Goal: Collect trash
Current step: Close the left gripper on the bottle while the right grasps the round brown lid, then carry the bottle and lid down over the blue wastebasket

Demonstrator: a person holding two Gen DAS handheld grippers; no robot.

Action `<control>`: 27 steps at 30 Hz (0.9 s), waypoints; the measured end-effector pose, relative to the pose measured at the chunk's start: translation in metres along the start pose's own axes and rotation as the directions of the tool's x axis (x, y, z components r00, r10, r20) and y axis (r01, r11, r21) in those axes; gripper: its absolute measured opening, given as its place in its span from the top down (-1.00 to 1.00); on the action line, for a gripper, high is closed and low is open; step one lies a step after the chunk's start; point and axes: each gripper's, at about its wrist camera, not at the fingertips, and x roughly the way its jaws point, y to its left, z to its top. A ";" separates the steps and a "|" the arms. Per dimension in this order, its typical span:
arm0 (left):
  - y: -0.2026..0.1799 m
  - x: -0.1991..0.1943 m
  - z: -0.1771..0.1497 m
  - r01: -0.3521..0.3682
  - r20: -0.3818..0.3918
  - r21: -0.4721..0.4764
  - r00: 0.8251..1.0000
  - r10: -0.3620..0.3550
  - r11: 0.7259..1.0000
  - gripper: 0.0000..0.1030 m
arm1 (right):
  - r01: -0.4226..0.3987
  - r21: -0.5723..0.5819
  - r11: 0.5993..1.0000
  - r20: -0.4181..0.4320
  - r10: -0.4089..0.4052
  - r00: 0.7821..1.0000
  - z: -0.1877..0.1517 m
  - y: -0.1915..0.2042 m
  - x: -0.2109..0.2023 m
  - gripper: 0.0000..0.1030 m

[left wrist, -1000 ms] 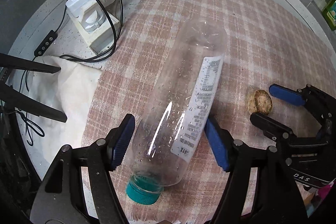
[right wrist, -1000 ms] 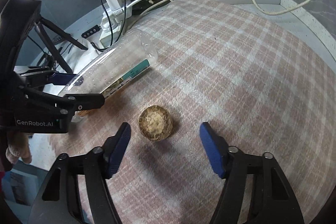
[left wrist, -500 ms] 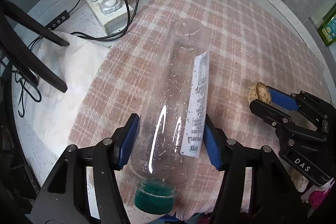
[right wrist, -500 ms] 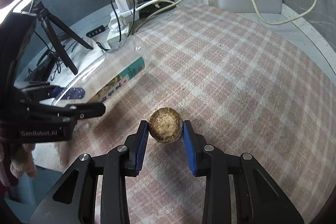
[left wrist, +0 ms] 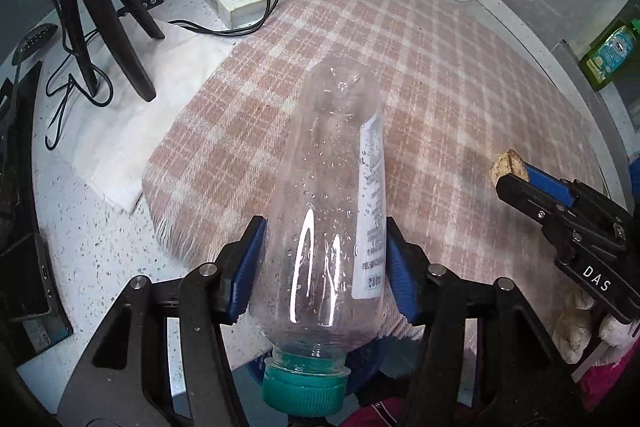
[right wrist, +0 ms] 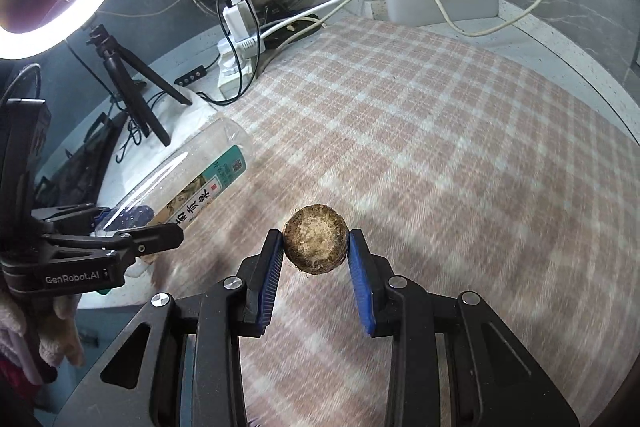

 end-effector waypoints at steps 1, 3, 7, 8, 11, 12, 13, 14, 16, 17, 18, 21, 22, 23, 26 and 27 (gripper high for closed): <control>0.001 -0.003 -0.003 0.004 0.003 -0.001 1.000 -0.004 1.000 -0.11 | -0.001 0.006 1.000 0.003 0.001 1.000 -0.003 0.002 -0.004 0.40; 0.003 -0.010 -0.010 0.012 0.009 -0.002 1.000 -0.012 1.000 -0.10 | -0.003 0.013 1.000 0.008 0.003 1.000 -0.007 0.007 -0.009 0.40; 0.008 -0.020 -0.023 0.031 0.019 -0.006 0.999 -0.031 0.999 -0.09 | -0.009 0.026 1.000 0.014 0.009 1.000 -0.017 0.018 -0.022 0.40; 0.009 -0.024 -0.026 0.037 0.021 -0.007 0.999 -0.037 0.999 -0.09 | -0.011 0.031 0.999 0.015 0.010 1.000 -0.020 0.020 -0.025 0.40; 0.012 -0.033 -0.038 0.054 0.028 -0.008 0.998 -0.054 0.999 -0.08 | -0.011 0.041 0.999 0.015 0.010 1.000 -0.027 0.027 -0.031 0.40; 0.013 -0.036 -0.042 0.060 0.031 -0.008 0.998 -0.060 0.998 -0.08 | -0.012 0.044 0.999 0.014 0.011 1.000 -0.030 0.029 -0.033 0.40; 0.013 -0.039 -0.047 0.065 0.033 -0.007 0.997 -0.065 0.998 -0.08 | -0.012 0.046 0.999 0.014 0.012 1.000 -0.033 0.031 -0.036 0.40; 0.015 -0.041 -0.050 0.069 0.034 -0.006 0.997 -0.069 0.998 -0.08 | -0.012 0.049 0.999 0.014 0.011 1.000 -0.036 0.033 -0.038 0.40; 0.017 -0.046 -0.057 0.079 0.033 -0.007 0.996 -0.078 0.997 -0.08 | -0.014 0.056 0.998 0.014 0.013 1.000 -0.041 0.036 -0.043 0.40; 0.019 -0.049 -0.061 0.084 0.033 -0.009 0.996 -0.084 0.996 -0.08 | -0.015 0.060 0.998 0.013 0.014 1.000 -0.044 0.038 -0.045 0.40; 0.020 -0.052 -0.064 0.088 0.034 -0.008 0.996 -0.088 0.996 -0.08 | -0.016 0.063 0.998 0.013 0.015 1.000 -0.046 0.039 -0.047 0.40; 0.022 -0.061 -0.075 0.088 0.042 -0.003 0.995 -0.088 0.996 -0.08 | -0.020 0.075 0.997 0.012 0.019 1.000 -0.053 0.045 -0.053 0.40; 0.023 -0.064 -0.079 0.087 0.046 -0.001 0.995 -0.087 0.996 -0.08 | -0.024 0.077 0.997 0.007 0.023 1.000 -0.056 0.047 -0.054 0.40; 0.024 -0.066 -0.082 0.087 0.048 -0.001 0.995 -0.086 0.996 -0.08 | -0.028 0.082 0.996 0.007 0.027 1.000 -0.058 0.049 -0.056 0.40; 0.028 -0.074 -0.094 0.090 0.051 -0.002 0.995 -0.090 0.996 -0.08 | -0.037 0.089 0.995 0.003 0.037 0.999 -0.066 0.056 -0.061 0.40; 0.029 -0.076 -0.098 0.091 0.051 -0.002 0.995 -0.091 0.996 -0.08 | -0.041 0.090 0.995 0.001 0.041 0.999 -0.070 0.059 -0.062 0.40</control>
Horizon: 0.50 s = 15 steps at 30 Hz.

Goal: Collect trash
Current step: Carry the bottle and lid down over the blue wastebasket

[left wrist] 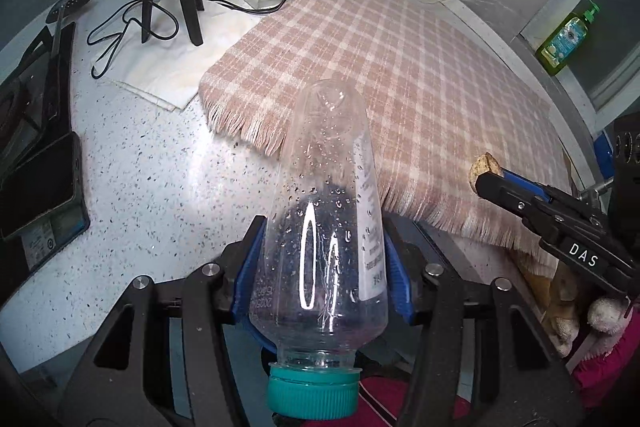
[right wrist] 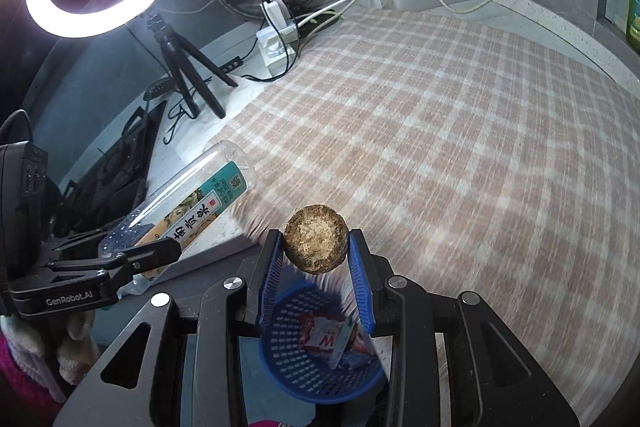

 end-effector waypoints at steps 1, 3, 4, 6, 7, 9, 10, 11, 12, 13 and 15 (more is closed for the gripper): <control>0.001 -0.002 -0.004 -0.001 -0.001 0.001 1.000 0.001 1.000 -0.08 | -0.002 0.001 1.000 -0.002 0.002 1.000 -0.003 0.002 -0.001 0.40; 0.002 -0.005 -0.013 -0.003 -0.005 0.000 1.000 0.003 1.000 -0.08 | -0.007 0.003 1.000 -0.008 0.007 1.000 -0.011 0.007 -0.002 0.40; 0.003 -0.005 -0.017 -0.002 -0.010 0.001 1.000 0.002 1.000 -0.08 | -0.009 0.003 1.000 -0.013 0.009 1.000 -0.015 0.009 -0.002 0.40; 0.004 -0.006 -0.027 0.000 -0.020 0.003 1.000 0.001 1.000 -0.08 | -0.011 0.006 1.000 -0.024 0.011 1.000 -0.023 0.013 -0.002 0.40; 0.004 -0.006 -0.031 -0.001 -0.025 0.005 1.000 0.001 1.000 -0.08 | -0.012 0.010 1.000 -0.030 0.013 0.999 -0.028 0.014 -0.002 0.40; 0.005 -0.004 -0.041 -0.002 -0.036 0.007 0.999 0.002 1.000 -0.08 | -0.014 0.015 1.000 -0.041 0.014 0.999 -0.036 0.017 -0.001 0.40; 0.006 -0.003 -0.045 0.001 -0.043 0.005 0.999 0.000 1.000 -0.08 | -0.015 0.019 1.000 -0.047 0.015 0.999 -0.041 0.018 -0.001 0.40; 0.006 -0.002 -0.050 0.003 -0.049 0.004 0.999 -0.003 1.000 -0.08 | -0.016 0.021 1.000 -0.052 0.017 0.998 -0.045 0.019 0.000 0.40; 0.006 0.000 -0.054 0.003 -0.056 0.003 0.998 -0.002 1.000 -0.08 | -0.017 0.023 1.000 -0.057 0.018 0.998 -0.049 0.020 0.000 0.40; 0.007 0.001 -0.058 0.002 -0.062 0.003 0.998 -0.002 1.000 -0.08 | -0.017 0.024 1.000 -0.062 0.018 0.998 -0.053 0.021 0.000 0.40; 0.007 0.005 -0.066 0.002 -0.074 0.002 0.997 -0.002 1.000 -0.08 | -0.016 0.024 1.000 -0.073 0.018 0.997 -0.062 0.024 0.001 0.40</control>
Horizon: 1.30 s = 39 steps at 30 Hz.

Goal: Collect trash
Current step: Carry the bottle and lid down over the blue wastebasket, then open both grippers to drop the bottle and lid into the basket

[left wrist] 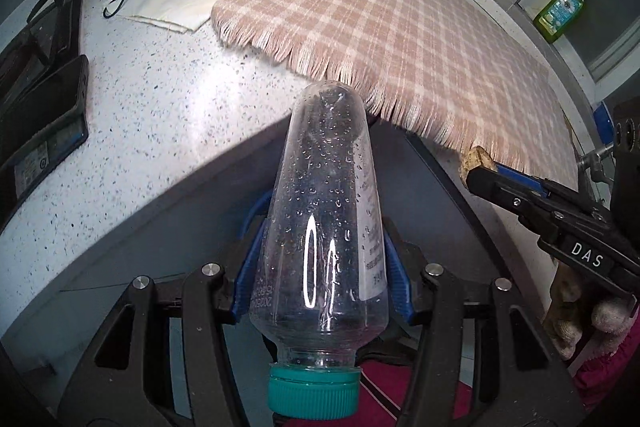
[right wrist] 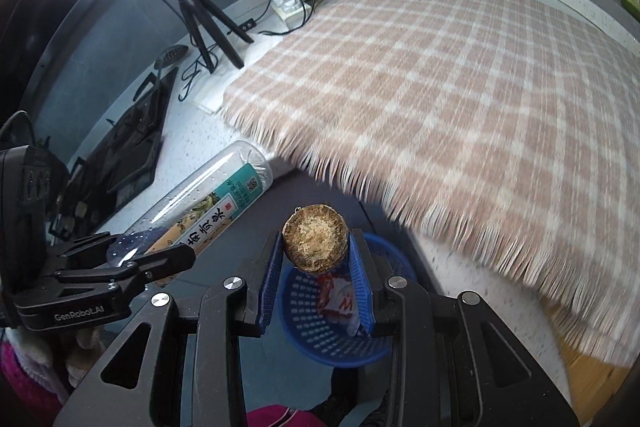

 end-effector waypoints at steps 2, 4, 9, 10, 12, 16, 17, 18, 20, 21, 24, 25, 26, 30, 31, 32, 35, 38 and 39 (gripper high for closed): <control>0.001 0.004 -0.007 -0.001 -0.012 -0.002 1.000 0.001 1.000 -0.07 | 0.000 0.001 1.000 -0.007 0.000 1.000 -0.007 0.002 0.001 0.40; 0.002 0.009 -0.013 -0.004 -0.024 -0.004 1.000 0.004 1.000 -0.07 | 0.000 0.003 1.000 -0.015 0.000 1.000 -0.013 0.003 0.003 0.40; 0.005 0.023 -0.028 -0.011 -0.063 -0.009 0.998 0.011 1.000 -0.08 | 0.005 0.006 1.000 -0.038 -0.005 0.999 -0.030 0.005 0.010 0.40; 0.005 0.027 -0.031 -0.013 -0.073 -0.011 0.997 0.012 1.000 -0.08 | 0.006 0.007 1.000 -0.043 -0.005 0.999 -0.034 0.006 0.011 0.40; 0.006 0.033 -0.035 -0.018 -0.087 -0.011 0.996 0.017 1.000 -0.08 | 0.008 0.007 1.000 -0.054 -0.008 0.999 -0.040 0.006 0.015 0.40; 0.009 0.047 -0.045 -0.025 -0.121 -0.014 0.992 0.023 1.000 -0.08 | 0.018 0.004 1.000 -0.071 -0.018 0.997 -0.051 0.005 0.023 0.40; 0.009 0.050 -0.047 -0.027 -0.129 -0.015 0.991 0.025 1.000 -0.08 | 0.021 0.005 1.000 -0.074 -0.021 0.997 -0.053 0.005 0.025 0.40; 0.010 0.054 -0.049 -0.030 -0.136 -0.015 0.990 0.028 0.999 -0.07 | 0.025 0.006 1.000 -0.080 -0.025 0.997 -0.055 0.005 0.027 0.40; 0.010 0.061 -0.052 -0.035 -0.148 -0.016 0.988 0.032 0.999 -0.07 | 0.028 0.008 1.000 -0.090 -0.028 0.996 -0.059 0.004 0.032 0.40; 0.011 0.065 -0.054 -0.036 -0.156 -0.017 0.987 0.033 0.999 -0.08 | 0.031 0.006 1.000 -0.094 -0.030 0.995 -0.060 0.005 0.034 0.40; 0.012 0.076 -0.057 -0.044 -0.177 -0.019 0.983 0.040 0.999 -0.08 | 0.036 0.000 0.999 -0.108 -0.036 0.994 -0.064 0.005 0.042 0.40; 0.012 0.079 -0.058 -0.047 -0.183 -0.019 0.982 0.043 0.999 -0.07 | 0.037 -0.004 0.999 -0.113 -0.038 0.993 -0.066 0.005 0.045 0.40; 0.012 0.083 -0.059 -0.050 -0.187 -0.019 0.981 0.045 0.999 -0.08 | 0.040 -0.007 0.999 -0.118 -0.041 0.992 -0.067 0.005 0.048 0.40; 0.015 0.096 -0.063 -0.063 -0.207 -0.013 0.976 0.059 0.998 -0.08 | 0.052 -0.019 0.998 -0.133 -0.054 0.990 -0.069 0.007 0.062 0.40; 0.016 0.100 -0.063 -0.067 -0.212 -0.014 0.975 0.062 0.998 -0.08 | 0.055 -0.022 0.998 -0.138 -0.058 0.989 -0.070 0.007 0.065 0.40; 0.018 0.103 -0.064 -0.069 -0.216 -0.018 0.974 0.063 0.997 -0.07 | 0.058 -0.024 0.998 -0.145 -0.061 0.988 -0.071 0.007 0.070 0.40; 0.023 0.107 -0.064 -0.076 -0.230 -0.026 0.971 0.068 0.997 -0.08 | 0.061 -0.025 0.998 -0.162 -0.064 0.985 -0.073 0.007 0.081 0.40; 0.023 0.117 -0.064 -0.085 -0.243 -0.025 0.967 0.077 0.996 -0.08 | 0.063 -0.032 0.998 -0.170 -0.067 0.983 -0.074 0.009 0.088 0.40; 0.023 0.121 -0.063 -0.088 -0.248 -0.025 0.966 0.079 0.996 -0.08 | 0.063 -0.035 0.997 -0.171 -0.068 0.983 -0.074 0.007 0.089 0.40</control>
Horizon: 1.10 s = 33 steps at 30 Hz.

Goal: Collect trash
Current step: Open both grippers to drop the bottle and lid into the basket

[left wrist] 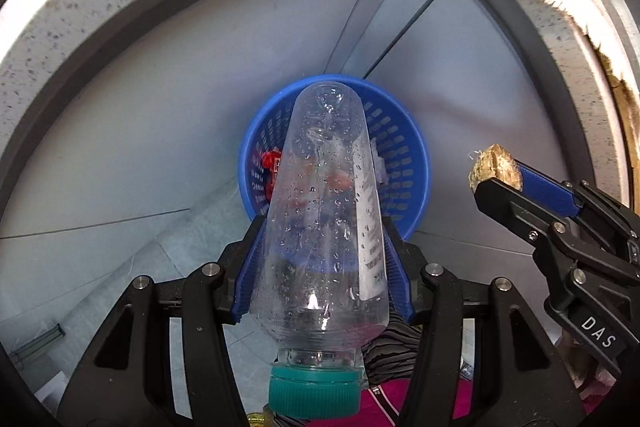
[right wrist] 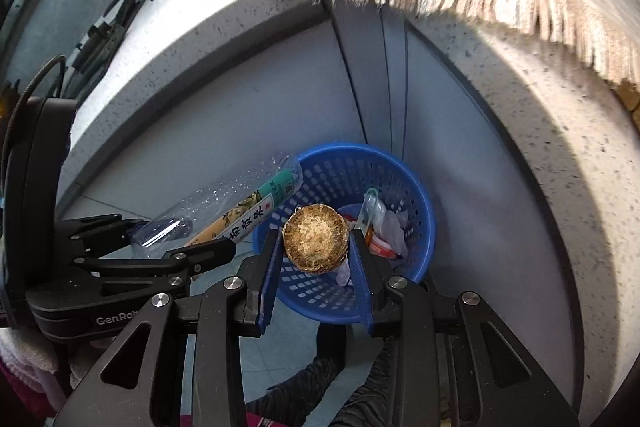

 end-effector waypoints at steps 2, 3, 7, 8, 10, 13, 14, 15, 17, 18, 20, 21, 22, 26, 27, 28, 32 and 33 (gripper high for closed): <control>0.001 0.005 0.002 -0.009 -0.008 0.001 1.000 0.009 1.000 -0.08 | 0.004 -0.008 1.000 -0.004 -0.004 1.000 0.002 0.000 0.005 0.40; -0.001 0.007 0.003 -0.013 -0.011 0.000 1.000 0.013 1.000 -0.08 | 0.007 -0.009 1.000 -0.005 -0.007 1.000 0.002 -0.001 0.006 0.40; -0.004 0.018 0.009 -0.029 -0.021 0.001 0.999 0.029 1.000 -0.08 | 0.024 -0.011 1.000 -0.014 -0.024 1.000 0.003 -0.004 0.015 0.40; -0.006 0.019 0.010 -0.032 -0.023 0.002 0.999 0.032 0.999 -0.08 | 0.028 -0.010 1.000 -0.016 -0.028 0.999 0.004 -0.005 0.017 0.40; -0.007 0.023 0.011 -0.033 -0.031 0.008 0.999 0.033 0.999 -0.08 | 0.033 -0.011 0.999 -0.019 -0.033 0.999 0.004 -0.006 0.020 0.40; -0.008 0.026 0.014 -0.038 -0.043 0.016 0.998 0.039 0.999 -0.08 | 0.047 -0.018 0.999 -0.024 -0.047 0.999 0.005 -0.007 0.026 0.40; -0.009 0.028 0.014 -0.042 -0.045 0.017 0.998 0.042 0.999 -0.08 | 0.051 -0.018 0.999 -0.026 -0.052 0.998 0.005 -0.006 0.028 0.40; -0.009 0.029 0.015 -0.042 -0.046 0.019 0.998 0.043 0.999 -0.08 | 0.054 -0.017 0.998 -0.029 -0.055 0.998 0.006 -0.006 0.030 0.40; -0.011 0.032 0.016 -0.043 -0.041 0.023 0.998 0.044 0.999 -0.08 | 0.060 -0.013 0.998 -0.034 -0.060 0.998 0.007 -0.007 0.032 0.39; -0.011 0.036 0.015 -0.045 -0.039 0.026 0.998 0.046 0.999 -0.08 | 0.064 -0.012 0.998 -0.034 -0.064 0.997 0.008 -0.008 0.033 0.39; -0.012 0.037 0.016 -0.053 -0.040 0.034 0.998 0.054 0.998 -0.11 | 0.070 -0.016 0.997 -0.036 -0.071 0.997 0.008 -0.008 0.035 0.39; -0.012 0.039 0.017 -0.057 -0.041 0.038 0.997 0.058 0.998 -0.11 | 0.076 -0.018 0.997 -0.042 -0.076 0.996 0.009 -0.008 0.037 0.39; -0.011 0.040 0.017 -0.059 -0.041 0.040 0.997 0.061 0.997 -0.11 | 0.078 -0.019 0.997 -0.049 -0.079 0.996 0.009 -0.007 0.038 0.36; -0.005 0.041 0.019 -0.064 -0.041 0.041 0.997 0.065 0.997 -0.11 | 0.082 -0.020 0.996 -0.051 -0.083 0.995 0.009 -0.007 0.040 0.16; -0.005 0.041 0.019 -0.065 -0.040 0.042 0.997 0.066 0.997 -0.11 | 0.084 -0.018 0.996 -0.050 -0.085 0.995 0.009 -0.007 0.040 0.15; -0.002 0.041 0.021 -0.066 -0.039 0.043 0.997 0.068 0.997 -0.11 | 0.084 -0.015 0.996 -0.050 -0.085 0.995 0.009 -0.007 0.040 0.15; -0.001 0.038 0.020 -0.067 -0.034 0.039 0.997 0.069 0.997 -0.11 | 0.086 -0.009 0.996 -0.052 -0.086 0.995 0.010 -0.008 0.039 0.15; 0.000 0.033 0.020 -0.067 -0.032 0.039 0.997 0.068 0.997 -0.11 | 0.086 -0.009 0.996 -0.051 -0.086 0.995 0.010 -0.008 0.038 0.15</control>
